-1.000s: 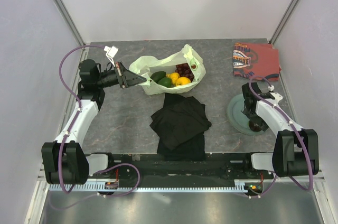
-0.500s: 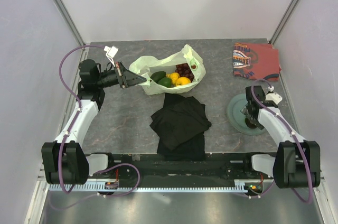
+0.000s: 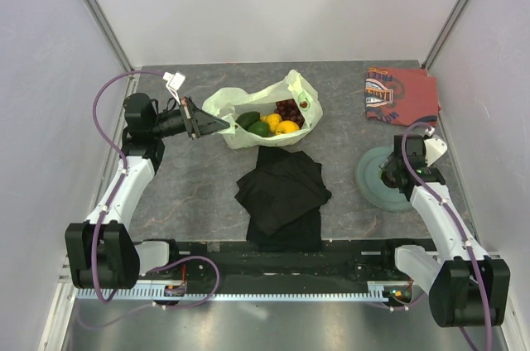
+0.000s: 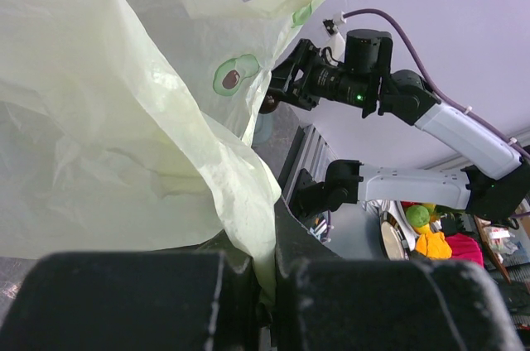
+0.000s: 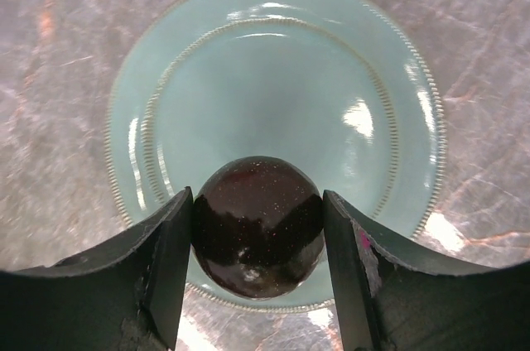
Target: Place the fruits into the plastic bag
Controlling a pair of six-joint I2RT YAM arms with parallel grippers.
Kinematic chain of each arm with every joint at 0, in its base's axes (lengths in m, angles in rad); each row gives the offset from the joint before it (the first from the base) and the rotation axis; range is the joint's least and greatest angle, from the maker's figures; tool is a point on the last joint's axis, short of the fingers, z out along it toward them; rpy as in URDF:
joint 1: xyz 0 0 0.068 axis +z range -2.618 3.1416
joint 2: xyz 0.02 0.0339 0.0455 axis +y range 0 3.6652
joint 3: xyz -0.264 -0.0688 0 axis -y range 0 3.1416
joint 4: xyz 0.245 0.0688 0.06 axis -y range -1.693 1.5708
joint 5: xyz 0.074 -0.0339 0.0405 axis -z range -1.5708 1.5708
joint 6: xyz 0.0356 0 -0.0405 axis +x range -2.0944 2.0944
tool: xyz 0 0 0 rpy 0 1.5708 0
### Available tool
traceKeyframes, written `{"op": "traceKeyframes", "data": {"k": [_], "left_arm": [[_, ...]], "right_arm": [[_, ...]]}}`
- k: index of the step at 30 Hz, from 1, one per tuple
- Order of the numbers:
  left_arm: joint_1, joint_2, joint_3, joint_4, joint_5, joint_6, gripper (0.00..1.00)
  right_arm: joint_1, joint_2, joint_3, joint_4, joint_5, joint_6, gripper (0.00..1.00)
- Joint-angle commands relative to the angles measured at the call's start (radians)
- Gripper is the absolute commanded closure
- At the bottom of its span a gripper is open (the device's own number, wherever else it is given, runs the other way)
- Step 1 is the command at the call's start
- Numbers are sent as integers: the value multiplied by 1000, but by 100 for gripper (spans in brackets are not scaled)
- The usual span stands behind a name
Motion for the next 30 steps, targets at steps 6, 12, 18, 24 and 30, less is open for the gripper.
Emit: {"op": "traceKeyframes", "data": {"k": [6, 12, 18, 24, 30], "left_arm": [[0, -8, 29, 19, -1, 9, 98], [0, -7, 27, 19, 0, 11, 99], [0, -7, 29, 19, 0, 11, 98], [0, -7, 29, 19, 0, 9, 98], [0, -7, 27, 19, -1, 12, 99]], "right_arm": [[-1, -158, -44, 186, -250, -83, 83], [-1, -249, -94, 402, -508, -135, 100], [0, -327, -145, 814, -901, -71, 100], [57, -229, -35, 973, -1093, -52, 100], [278, -93, 131, 958, -1058, -170, 100]]}}
